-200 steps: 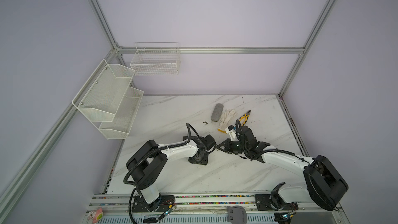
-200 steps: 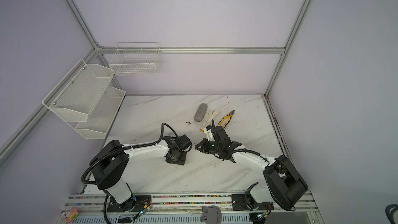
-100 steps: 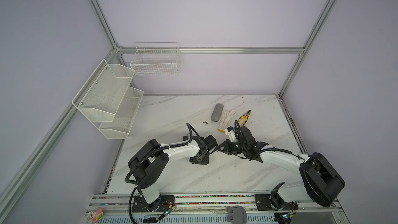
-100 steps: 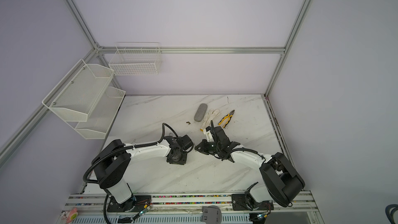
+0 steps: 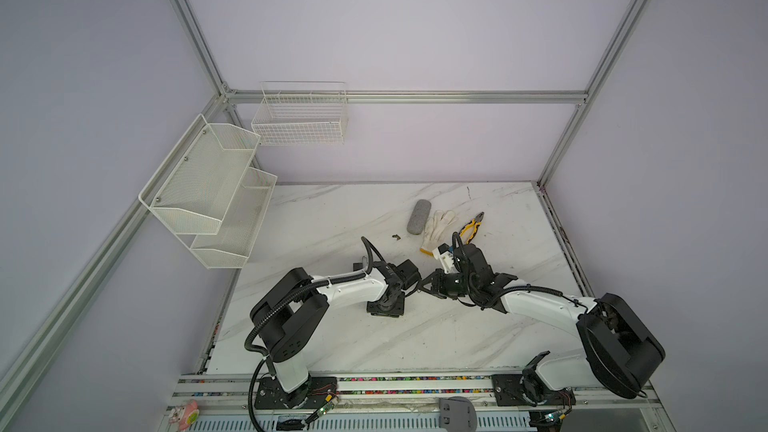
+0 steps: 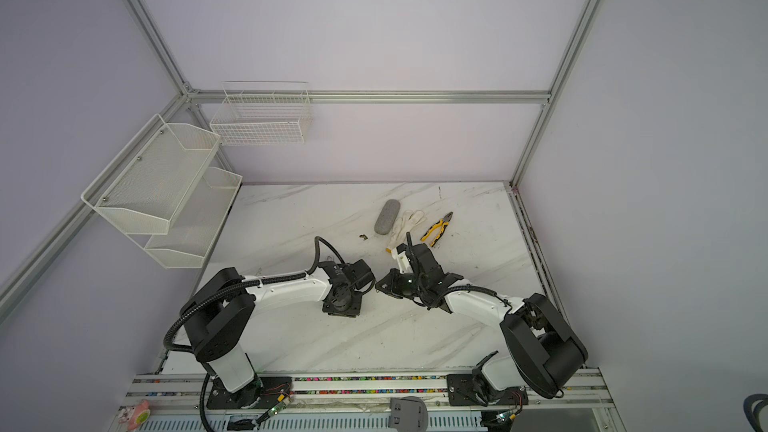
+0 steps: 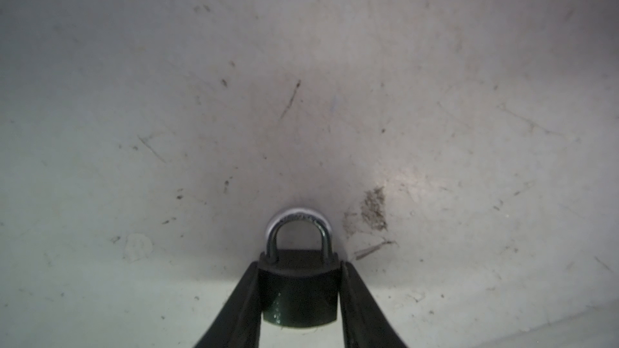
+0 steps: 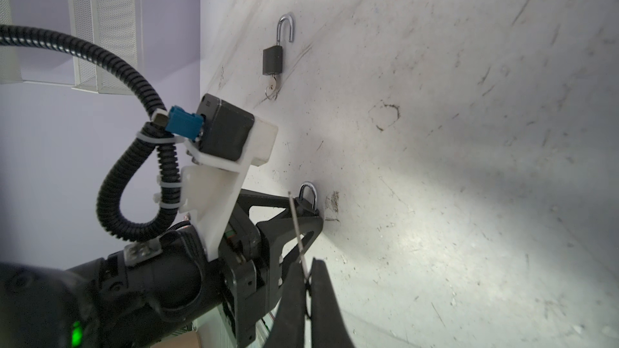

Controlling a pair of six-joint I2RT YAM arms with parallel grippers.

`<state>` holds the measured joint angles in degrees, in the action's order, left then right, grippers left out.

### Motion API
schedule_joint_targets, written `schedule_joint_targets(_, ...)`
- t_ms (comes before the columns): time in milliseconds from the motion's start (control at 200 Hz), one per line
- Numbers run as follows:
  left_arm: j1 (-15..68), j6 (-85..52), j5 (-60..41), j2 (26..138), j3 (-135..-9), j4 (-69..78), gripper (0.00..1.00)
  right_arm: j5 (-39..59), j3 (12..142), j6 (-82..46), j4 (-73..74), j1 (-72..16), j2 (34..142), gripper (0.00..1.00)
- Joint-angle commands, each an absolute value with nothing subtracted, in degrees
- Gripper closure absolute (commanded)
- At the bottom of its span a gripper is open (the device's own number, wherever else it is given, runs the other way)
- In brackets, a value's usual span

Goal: Unlock with the key
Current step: 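Close the left gripper on the closed black padlock's body, then lift the padlock with the left gripper while the right gripper brings the key toward it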

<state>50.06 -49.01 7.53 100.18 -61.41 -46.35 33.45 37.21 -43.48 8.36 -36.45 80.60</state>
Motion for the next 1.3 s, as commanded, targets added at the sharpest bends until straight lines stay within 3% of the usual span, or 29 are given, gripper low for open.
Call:
schedule_joint_targets(0, 50.1, -50.3, 9.4, 102.5, -63.1, -46.2, 0.63, 33.7, 37.0, -44.1, 9.8, -36.5, 80.2, 1.00)
schedule_joint_targets(285, 50.1, -49.3, 9.7, 100.8, -63.2, -46.1, 0.72, 33.4, 36.9, -44.0, 9.6, -36.5, 79.4, 1.00)
schedule_joint_targets(460, 50.1, -49.4, 10.7, 98.0, -63.1, -46.1, 0.82, 33.5, 37.9, -43.4, 8.7, -36.5, 79.8, 1.00)
schedule_joint_targets(650, 49.8, -51.2, 12.3, 93.3, -62.7, -45.7, 1.00, 32.4, 38.8, -42.8, 6.6, -36.5, 78.9, 1.00)
schedule_joint_targets(985, 43.8, -55.3, 10.6, 83.5, -58.9, -40.4, 1.00, 27.4, 38.6, -45.4, 7.7, -38.3, 77.4, 1.00)
schedule_joint_targets(1295, 37.2, -58.8, 6.6, 82.4, -61.4, -37.7, 1.00, 19.8, 36.9, -59.5, 24.5, -50.7, 84.3, 1.00)
